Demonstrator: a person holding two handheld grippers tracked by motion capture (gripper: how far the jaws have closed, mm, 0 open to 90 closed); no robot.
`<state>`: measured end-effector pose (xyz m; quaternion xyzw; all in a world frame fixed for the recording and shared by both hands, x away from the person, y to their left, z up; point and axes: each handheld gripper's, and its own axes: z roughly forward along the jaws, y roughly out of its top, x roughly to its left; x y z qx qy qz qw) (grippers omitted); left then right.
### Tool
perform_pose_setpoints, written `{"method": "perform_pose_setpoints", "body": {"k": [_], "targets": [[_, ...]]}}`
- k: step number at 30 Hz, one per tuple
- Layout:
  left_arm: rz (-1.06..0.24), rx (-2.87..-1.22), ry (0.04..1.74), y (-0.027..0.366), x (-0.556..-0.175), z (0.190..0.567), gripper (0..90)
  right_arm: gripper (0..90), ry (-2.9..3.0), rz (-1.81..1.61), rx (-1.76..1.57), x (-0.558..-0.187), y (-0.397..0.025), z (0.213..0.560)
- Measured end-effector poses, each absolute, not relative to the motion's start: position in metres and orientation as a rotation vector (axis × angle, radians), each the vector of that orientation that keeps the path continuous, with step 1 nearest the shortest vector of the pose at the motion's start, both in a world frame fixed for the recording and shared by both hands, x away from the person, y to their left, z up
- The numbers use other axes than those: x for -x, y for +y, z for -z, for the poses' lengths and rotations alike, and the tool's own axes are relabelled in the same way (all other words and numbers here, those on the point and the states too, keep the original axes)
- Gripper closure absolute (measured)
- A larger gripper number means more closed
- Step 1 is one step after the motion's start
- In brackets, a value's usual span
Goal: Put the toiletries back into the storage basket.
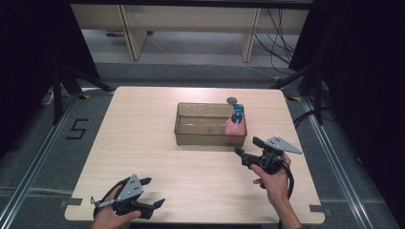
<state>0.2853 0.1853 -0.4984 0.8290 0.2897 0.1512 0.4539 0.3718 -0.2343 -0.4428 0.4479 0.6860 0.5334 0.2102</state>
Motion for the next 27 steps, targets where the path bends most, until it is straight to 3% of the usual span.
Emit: {"method": "perform_pose_setpoints", "body": {"k": [27], "targets": [[-0.389, -2.068, 0.702, 0.188, -0.283, 0.498, 15.1, 16.5, 1.935, -1.523, -1.208, -0.352, -0.232, 0.45]]}}
